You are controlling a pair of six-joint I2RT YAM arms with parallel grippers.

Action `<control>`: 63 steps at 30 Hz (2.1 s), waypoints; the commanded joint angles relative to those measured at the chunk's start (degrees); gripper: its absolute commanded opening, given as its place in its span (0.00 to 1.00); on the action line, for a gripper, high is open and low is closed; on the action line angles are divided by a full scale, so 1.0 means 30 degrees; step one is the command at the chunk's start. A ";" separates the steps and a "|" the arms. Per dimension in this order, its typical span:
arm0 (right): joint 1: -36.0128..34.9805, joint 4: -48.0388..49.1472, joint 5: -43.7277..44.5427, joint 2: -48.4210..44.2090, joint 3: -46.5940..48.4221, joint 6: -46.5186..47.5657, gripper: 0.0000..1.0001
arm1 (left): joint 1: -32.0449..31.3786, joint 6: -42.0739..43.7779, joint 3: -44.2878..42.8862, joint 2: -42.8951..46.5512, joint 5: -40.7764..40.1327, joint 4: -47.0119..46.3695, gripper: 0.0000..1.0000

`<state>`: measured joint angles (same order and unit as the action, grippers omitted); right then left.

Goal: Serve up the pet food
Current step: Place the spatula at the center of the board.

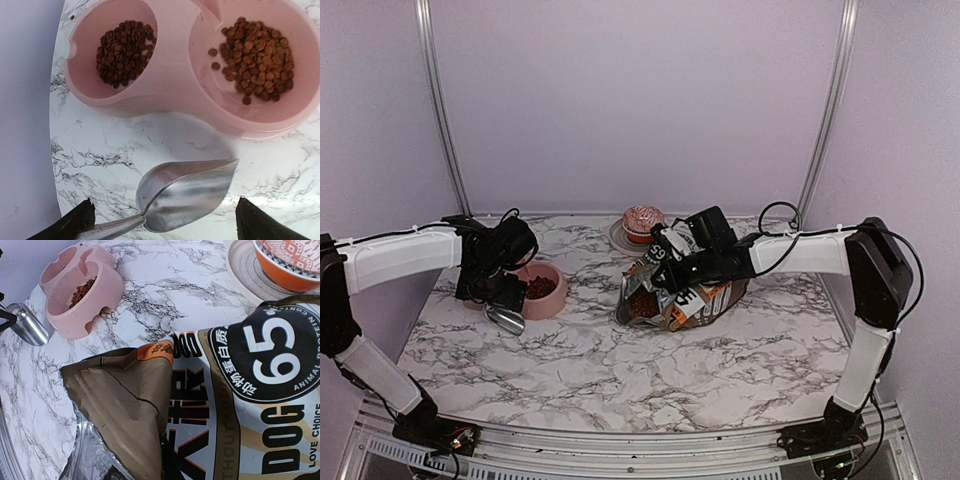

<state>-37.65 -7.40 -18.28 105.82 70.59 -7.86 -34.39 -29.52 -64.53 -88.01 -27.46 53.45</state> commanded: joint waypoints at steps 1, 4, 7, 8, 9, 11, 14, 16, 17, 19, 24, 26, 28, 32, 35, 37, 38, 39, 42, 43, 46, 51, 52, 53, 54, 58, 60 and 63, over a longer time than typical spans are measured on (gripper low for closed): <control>0.0136 -0.0088 0.0986 -0.0754 0.0195 0.0340 0.00 | 0.0158 -0.0485 0.0085 0.0964 0.1382 -0.1038 0.99; 0.0147 -0.0158 0.1048 -0.0808 0.0194 0.0374 0.00 | 0.0285 -0.0848 0.0974 0.1497 0.2276 -0.2226 0.99; 0.0145 -0.0220 0.1210 -0.0846 0.0223 0.0412 0.00 | 0.0316 -0.1226 0.2362 0.1959 0.2704 -0.3789 0.96; 0.0133 -0.0232 0.1243 -0.0864 0.0204 0.0421 0.00 | 0.0315 -0.1196 0.2683 0.2249 0.3111 -0.4663 0.93; 0.0136 -0.0215 0.1258 -0.0866 0.0180 0.0422 0.00 | 0.0303 -0.1192 0.3481 0.2640 0.3657 -0.5681 0.88; 0.0130 -0.0242 0.1224 -0.0844 0.0217 0.0414 0.00 | 0.0302 -0.1206 0.4630 0.3487 0.4691 -0.7925 0.81; 0.0075 -0.0286 0.1198 -0.0879 0.0216 0.0401 0.00 | 0.0302 -0.1126 0.5634 0.4242 0.6347 -0.9920 0.66; 0.0043 -0.0294 0.1202 -0.0864 0.0242 0.0407 0.00 | 0.0310 -0.1029 0.6044 0.4322 0.7063 -1.0649 0.57; 0.0026 -0.0369 0.1176 -0.0811 0.0272 0.0380 0.00 | 0.0303 -0.1000 0.6218 0.4269 0.7337 -1.0842 0.52; -0.0004 -0.0586 0.1165 -0.0666 0.0467 0.0392 0.00 | 0.0319 -0.1063 0.6622 0.4196 0.7972 -1.1235 0.45; -0.0191 -0.1270 0.1223 -0.0246 0.0897 0.0415 0.00 | 0.0135 -0.1950 0.8671 0.4486 1.0491 -1.2565 0.43; -0.0244 -0.1514 0.1464 -0.0123 0.1099 0.0434 0.00 | -0.0029 -0.2164 0.9454 0.4442 1.1376 -1.2843 0.51; -0.0318 -0.1843 0.1713 -0.0023 0.1309 0.0433 0.00 | -0.0444 -0.1985 0.9756 0.4441 1.2203 -1.2935 0.74; -0.0439 -0.2231 0.2005 0.0167 0.1582 0.0256 0.00 | -0.1327 -0.0533 0.9845 0.4960 1.1709 -1.3037 0.91; -0.0640 -0.2478 0.2203 0.0325 0.1776 0.0166 0.00 | -0.2238 0.0985 0.9490 0.4834 0.8669 -1.2311 0.93; -0.0767 -0.2844 0.2374 0.0498 0.2141 0.0157 0.00 | -0.3018 0.2010 0.9104 0.4376 0.7031 -1.2151 0.93; -0.0819 -0.3024 0.2502 0.0571 0.2326 0.0184 0.00 | -0.3501 0.2642 0.8813 0.4027 0.6736 -1.2136 0.94; -0.0873 -0.3175 0.2627 0.0624 0.2463 0.0213 0.00 | -0.4011 0.3370 0.8498 0.3646 0.6311 -1.2090 0.94; -0.0974 -0.3529 0.2813 0.0695 0.2815 0.0231 0.00 | -0.4798 0.4706 0.7092 0.2166 0.6210 -1.1228 0.94; -0.0999 -0.3667 0.2839 0.0724 0.2967 0.0267 0.00 | -0.4895 0.5012 0.6606 0.1630 0.6549 -1.0834 0.94; -0.1071 -0.4065 0.3037 0.0762 0.3335 0.0333 0.00 | -0.4968 0.5538 0.5259 -0.0043 0.7881 -0.9172 0.95; -0.1234 -0.4507 0.3545 0.0465 0.3489 0.0306 0.00 | -0.5603 0.5661 0.4619 -0.0527 1.1496 -0.8449 0.99; -0.1258 -0.4598 0.3652 0.0380 0.3469 0.0283 0.00 | -0.5691 0.5435 0.4729 -0.0285 1.1952 -0.8699 0.99; -0.1272 -0.4672 0.3775 0.0271 0.3389 0.0236 0.00 | -0.5702 0.5107 0.4823 -0.0122 1.2635 -0.8851 0.99; -0.1318 -0.4776 0.3908 0.0162 0.3350 0.0219 0.00 | -0.5740 0.4773 0.4824 -0.0080 1.3427 -0.8903 0.99; -0.1423 -0.4776 0.4293 -0.0342 0.2705 0.0006 0.00 | -0.6001 0.2718 0.4385 0.0724 1.1450 -0.8076 0.99; -0.1454 -0.4673 0.4411 -0.0505 0.2377 -0.0154 0.00 | -0.5999 0.1039 0.4667 0.2034 0.9112 -0.8371 0.99; -0.1534 -0.4738 0.4481 -0.0549 0.2357 -0.0297 0.00 | -0.5999 -0.0142 0.6300 0.3818 0.9059 -0.9778 0.99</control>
<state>-42.04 -19.40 -7.40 106.69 78.11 -7.84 -52.29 -22.41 -49.58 -84.16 4.03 26.55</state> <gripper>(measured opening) 0.004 0.990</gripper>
